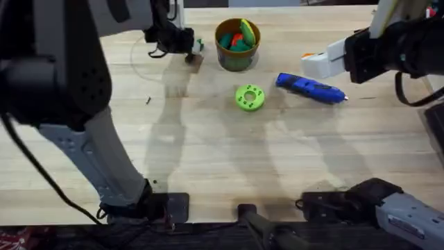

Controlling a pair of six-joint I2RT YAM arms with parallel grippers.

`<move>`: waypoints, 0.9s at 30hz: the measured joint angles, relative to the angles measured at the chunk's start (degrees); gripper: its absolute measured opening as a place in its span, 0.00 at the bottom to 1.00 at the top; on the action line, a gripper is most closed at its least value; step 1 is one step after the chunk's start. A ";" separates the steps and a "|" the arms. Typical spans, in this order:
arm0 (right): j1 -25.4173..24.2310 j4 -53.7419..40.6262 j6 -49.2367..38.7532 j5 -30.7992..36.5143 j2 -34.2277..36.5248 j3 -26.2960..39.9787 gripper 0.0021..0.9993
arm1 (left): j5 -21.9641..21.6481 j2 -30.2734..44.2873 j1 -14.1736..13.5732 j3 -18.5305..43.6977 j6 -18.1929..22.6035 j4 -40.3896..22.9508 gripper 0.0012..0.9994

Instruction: Pick up the gripper from the table and insert it into the empty holder that is missing its gripper. Then pick up a screw, insert it into the mounting hole, and use the screwdriver to tighten it. Finally, clean up the table by picking up the vegetable and placing it into the bucket.

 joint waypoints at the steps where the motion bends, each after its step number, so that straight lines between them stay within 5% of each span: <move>1: 0.00 0.02 0.00 0.00 0.00 0.00 0.98 | 0.10 -0.85 0.31 0.00 -0.27 -0.33 0.02; 6: 0.00 0.02 0.00 0.00 0.00 0.00 0.98 | 2.02 -8.12 0.25 0.02 -1.42 -0.61 0.02; 13: 0.00 0.00 0.00 0.00 0.00 0.00 0.98 | 5.03 -17.29 -3.99 0.23 -2.81 -1.45 0.02; 22: 0.00 0.00 0.00 0.00 0.00 0.00 0.98 | 8.96 -14.33 -10.90 0.31 -3.05 -0.36 0.02; 27: 0.00 0.02 0.00 0.00 0.00 0.00 0.98 | 9.59 -10.28 -12.36 0.28 -3.38 3.99 0.05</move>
